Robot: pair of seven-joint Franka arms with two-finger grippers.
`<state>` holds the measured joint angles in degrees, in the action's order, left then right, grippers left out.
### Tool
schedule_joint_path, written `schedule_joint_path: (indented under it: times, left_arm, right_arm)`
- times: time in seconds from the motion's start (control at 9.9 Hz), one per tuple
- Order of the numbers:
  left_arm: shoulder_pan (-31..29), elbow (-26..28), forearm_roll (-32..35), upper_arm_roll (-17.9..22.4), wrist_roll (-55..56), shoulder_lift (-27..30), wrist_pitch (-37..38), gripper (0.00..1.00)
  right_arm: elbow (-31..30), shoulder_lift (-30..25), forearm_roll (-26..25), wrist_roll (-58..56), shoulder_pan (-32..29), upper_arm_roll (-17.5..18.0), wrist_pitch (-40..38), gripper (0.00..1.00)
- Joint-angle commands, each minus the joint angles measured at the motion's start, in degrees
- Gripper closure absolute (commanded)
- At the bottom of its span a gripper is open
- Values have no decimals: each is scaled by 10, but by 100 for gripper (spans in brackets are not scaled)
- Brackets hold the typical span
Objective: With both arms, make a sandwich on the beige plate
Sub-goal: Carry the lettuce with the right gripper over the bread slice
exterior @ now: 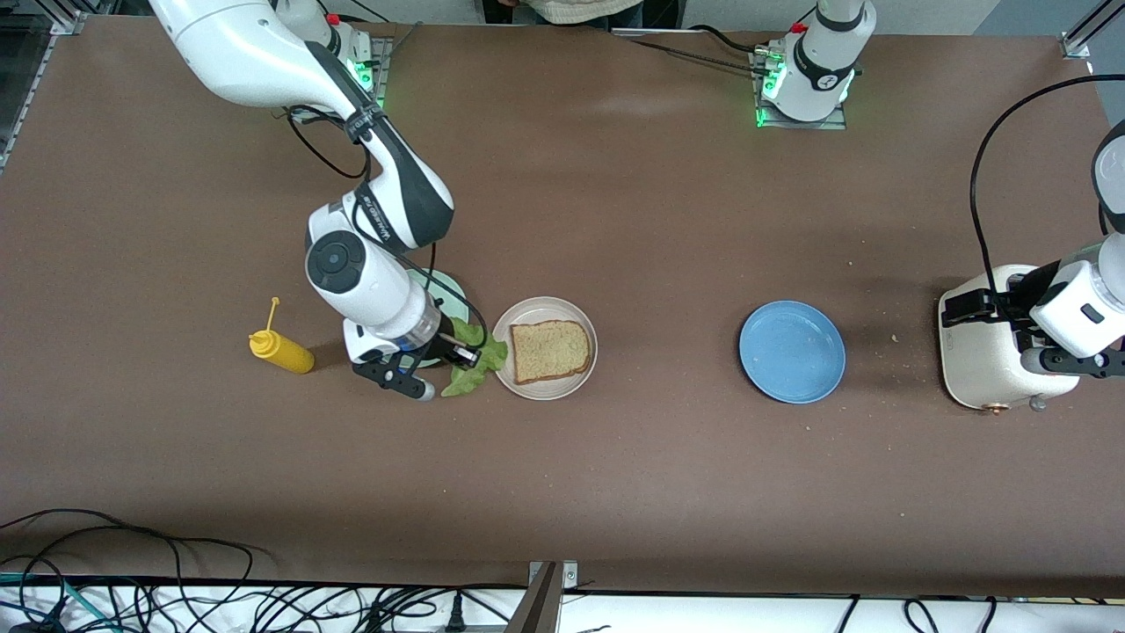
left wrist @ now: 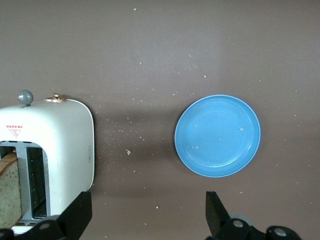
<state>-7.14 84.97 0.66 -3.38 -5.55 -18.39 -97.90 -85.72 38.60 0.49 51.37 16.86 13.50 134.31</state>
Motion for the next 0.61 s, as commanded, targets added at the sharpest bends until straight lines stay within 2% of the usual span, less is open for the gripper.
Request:
schedule_joint_path:
  times: [0.0,0.2,0.5]
  left_arm:
    - [1,-10,20,-3,7,-3,8,0]
    - [1,-10,20,-3,6,-3,8,0]
    - [1,-8,20,-3,6,-3,8,0]
  right_arm:
    - [84,57,5,77,29,0,-22,100]
    - [143,95,8,115,41,0,-22,100]
    - [151,117,76,154,43,1,18,100]
